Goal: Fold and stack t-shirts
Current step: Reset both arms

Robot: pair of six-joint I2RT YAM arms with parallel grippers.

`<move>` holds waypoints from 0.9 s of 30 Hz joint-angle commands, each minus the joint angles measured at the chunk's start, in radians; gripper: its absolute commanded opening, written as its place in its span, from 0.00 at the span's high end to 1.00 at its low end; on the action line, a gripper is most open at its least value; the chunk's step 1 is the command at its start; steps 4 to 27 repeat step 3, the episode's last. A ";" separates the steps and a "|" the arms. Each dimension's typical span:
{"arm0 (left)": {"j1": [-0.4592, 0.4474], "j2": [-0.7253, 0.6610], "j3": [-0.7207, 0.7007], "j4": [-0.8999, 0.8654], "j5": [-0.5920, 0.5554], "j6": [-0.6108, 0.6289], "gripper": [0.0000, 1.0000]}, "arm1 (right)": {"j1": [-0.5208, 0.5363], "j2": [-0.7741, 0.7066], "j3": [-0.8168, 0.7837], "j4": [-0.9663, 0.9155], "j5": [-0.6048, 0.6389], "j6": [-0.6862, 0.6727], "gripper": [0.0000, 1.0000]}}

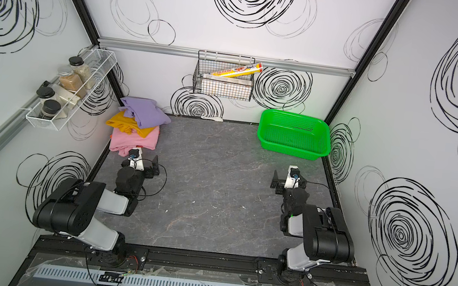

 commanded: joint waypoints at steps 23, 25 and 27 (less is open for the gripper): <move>-0.001 0.003 0.008 0.060 -0.003 -0.009 0.01 | -0.002 -0.002 0.008 0.007 0.007 0.005 0.00; -0.001 0.003 0.008 0.060 -0.003 -0.009 0.01 | -0.002 -0.002 0.008 0.007 0.007 0.005 0.00; -0.001 0.003 0.008 0.060 -0.003 -0.009 0.01 | -0.002 -0.002 0.008 0.007 0.007 0.005 0.00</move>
